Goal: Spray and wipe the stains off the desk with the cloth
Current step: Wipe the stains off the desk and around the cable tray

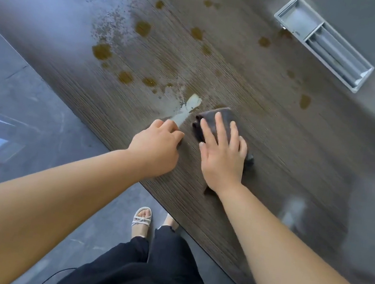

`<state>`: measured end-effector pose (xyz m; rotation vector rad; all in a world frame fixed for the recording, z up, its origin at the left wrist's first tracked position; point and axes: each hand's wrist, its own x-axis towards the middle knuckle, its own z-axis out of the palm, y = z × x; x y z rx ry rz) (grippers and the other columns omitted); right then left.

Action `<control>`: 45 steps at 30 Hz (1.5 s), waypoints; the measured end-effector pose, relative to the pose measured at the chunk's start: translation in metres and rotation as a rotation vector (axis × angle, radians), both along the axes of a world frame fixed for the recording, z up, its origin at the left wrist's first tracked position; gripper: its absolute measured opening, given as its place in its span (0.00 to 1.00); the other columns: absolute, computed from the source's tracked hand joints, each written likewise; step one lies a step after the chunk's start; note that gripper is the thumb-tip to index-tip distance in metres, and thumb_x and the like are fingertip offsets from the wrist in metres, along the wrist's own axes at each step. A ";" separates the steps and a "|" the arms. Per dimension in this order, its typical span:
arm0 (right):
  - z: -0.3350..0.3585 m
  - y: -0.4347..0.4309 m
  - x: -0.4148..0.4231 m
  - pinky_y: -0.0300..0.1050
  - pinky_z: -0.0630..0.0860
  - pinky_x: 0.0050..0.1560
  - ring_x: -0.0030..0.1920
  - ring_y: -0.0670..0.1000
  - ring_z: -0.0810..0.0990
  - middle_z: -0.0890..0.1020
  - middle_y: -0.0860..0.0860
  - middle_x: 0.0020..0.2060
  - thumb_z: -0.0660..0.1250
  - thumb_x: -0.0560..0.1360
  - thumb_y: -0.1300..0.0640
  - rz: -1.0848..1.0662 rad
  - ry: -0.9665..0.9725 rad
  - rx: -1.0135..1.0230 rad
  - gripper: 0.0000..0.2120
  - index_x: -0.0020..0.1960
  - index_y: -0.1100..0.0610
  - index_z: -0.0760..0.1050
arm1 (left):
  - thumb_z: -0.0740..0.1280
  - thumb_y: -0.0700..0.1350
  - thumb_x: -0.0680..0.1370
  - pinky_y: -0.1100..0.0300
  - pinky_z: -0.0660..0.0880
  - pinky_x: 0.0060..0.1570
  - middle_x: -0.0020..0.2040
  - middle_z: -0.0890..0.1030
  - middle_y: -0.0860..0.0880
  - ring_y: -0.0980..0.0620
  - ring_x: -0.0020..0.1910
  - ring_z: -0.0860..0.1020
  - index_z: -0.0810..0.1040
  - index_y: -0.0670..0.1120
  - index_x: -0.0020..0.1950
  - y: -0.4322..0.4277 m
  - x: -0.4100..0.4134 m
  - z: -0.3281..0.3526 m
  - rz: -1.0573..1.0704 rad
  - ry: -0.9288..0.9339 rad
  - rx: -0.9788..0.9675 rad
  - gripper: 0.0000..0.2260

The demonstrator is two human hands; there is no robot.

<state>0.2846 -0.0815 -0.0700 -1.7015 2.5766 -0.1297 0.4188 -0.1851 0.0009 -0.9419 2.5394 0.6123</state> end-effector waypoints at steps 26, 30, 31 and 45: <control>0.000 -0.023 -0.032 0.63 0.64 0.64 0.71 0.64 0.63 0.62 0.54 0.75 0.52 0.79 0.46 0.139 0.020 0.028 0.24 0.74 0.48 0.63 | 0.57 0.50 0.79 0.55 0.69 0.60 0.72 0.56 0.47 0.44 0.68 0.57 0.53 0.47 0.76 -0.006 -0.017 -0.001 -0.168 -0.194 -0.019 0.28; 0.000 -0.018 -0.084 0.61 0.66 0.64 0.70 0.62 0.66 0.64 0.52 0.74 0.53 0.78 0.46 0.277 0.060 0.033 0.23 0.73 0.47 0.65 | 0.58 0.50 0.79 0.55 0.67 0.62 0.73 0.55 0.48 0.45 0.69 0.57 0.52 0.47 0.77 -0.007 -0.015 0.000 -0.172 -0.189 -0.012 0.28; 0.002 -0.021 -0.091 0.61 0.63 0.66 0.72 0.61 0.62 0.61 0.51 0.76 0.52 0.80 0.46 0.099 0.051 0.037 0.23 0.74 0.46 0.61 | 0.57 0.50 0.79 0.55 0.67 0.61 0.73 0.55 0.48 0.45 0.69 0.56 0.52 0.47 0.77 -0.006 -0.015 0.000 -0.169 -0.187 -0.007 0.28; 0.007 -0.039 -0.069 0.60 0.54 0.70 0.76 0.59 0.52 0.50 0.49 0.78 0.50 0.82 0.48 -0.267 -0.026 0.061 0.24 0.77 0.45 0.52 | 0.58 0.49 0.79 0.51 0.63 0.69 0.75 0.55 0.50 0.47 0.74 0.52 0.58 0.50 0.75 -0.001 -0.006 -0.006 0.017 -0.027 0.097 0.25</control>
